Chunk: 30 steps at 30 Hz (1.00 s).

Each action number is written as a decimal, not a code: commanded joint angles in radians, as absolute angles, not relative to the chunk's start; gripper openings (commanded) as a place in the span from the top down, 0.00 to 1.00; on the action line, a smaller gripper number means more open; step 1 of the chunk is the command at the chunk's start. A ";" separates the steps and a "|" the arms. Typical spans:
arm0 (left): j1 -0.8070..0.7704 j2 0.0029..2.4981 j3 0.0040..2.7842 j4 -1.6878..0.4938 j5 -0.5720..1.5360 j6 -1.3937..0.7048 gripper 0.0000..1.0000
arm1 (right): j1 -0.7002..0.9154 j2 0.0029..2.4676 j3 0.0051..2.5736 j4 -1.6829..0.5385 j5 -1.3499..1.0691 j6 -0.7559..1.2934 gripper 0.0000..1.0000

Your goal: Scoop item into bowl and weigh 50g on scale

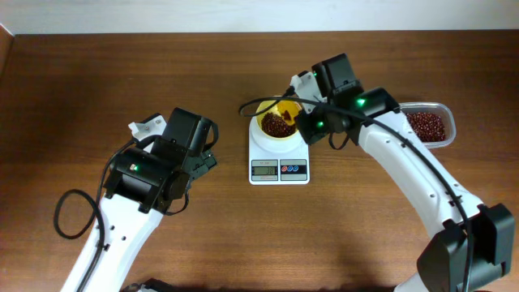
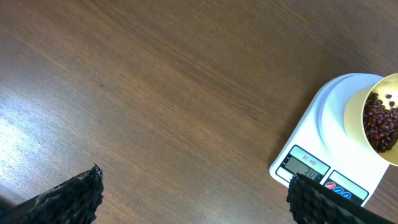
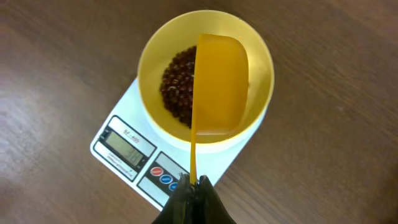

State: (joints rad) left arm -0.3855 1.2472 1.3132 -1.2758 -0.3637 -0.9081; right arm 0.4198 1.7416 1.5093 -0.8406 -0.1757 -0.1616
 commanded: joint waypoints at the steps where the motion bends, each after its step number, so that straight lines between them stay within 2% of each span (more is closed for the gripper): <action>1: -0.381 1.235 1.314 -1.277 -0.373 -0.907 0.01 | 0.425 1.706 1.538 -0.841 -0.080 -0.168 0.96; 30: -0.381 1.235 1.314 -1.277 -0.373 -0.907 0.01 | 0.479 1.706 1.538 -0.823 0.005 -0.168 0.96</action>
State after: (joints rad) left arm -0.3855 1.2472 1.3132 -1.2758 -0.3637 -0.9081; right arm 0.4774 1.7416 1.5093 -0.8265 -0.0143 -0.1642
